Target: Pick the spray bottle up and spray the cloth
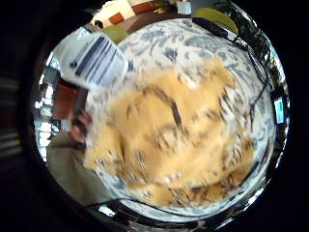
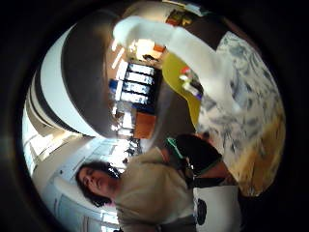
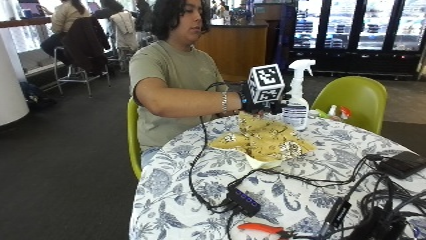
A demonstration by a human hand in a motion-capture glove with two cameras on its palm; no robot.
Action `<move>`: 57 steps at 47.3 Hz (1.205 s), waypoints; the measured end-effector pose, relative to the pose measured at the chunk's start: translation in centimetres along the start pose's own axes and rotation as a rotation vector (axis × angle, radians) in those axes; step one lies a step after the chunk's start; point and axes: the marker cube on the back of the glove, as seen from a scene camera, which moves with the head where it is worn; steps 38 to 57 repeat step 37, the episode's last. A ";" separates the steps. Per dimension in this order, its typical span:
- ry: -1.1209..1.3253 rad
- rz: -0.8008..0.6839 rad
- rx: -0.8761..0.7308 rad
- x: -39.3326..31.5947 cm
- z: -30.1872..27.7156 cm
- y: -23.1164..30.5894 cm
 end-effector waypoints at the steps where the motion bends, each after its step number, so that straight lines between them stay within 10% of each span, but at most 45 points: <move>1: 0.034 -0.006 -0.020 0.0 0.0 0.8; 26: 0.470 -0.027 -0.143 -2.7 0.3 20.8; 57: 0.546 -0.018 -0.109 -2.6 0.2 24.1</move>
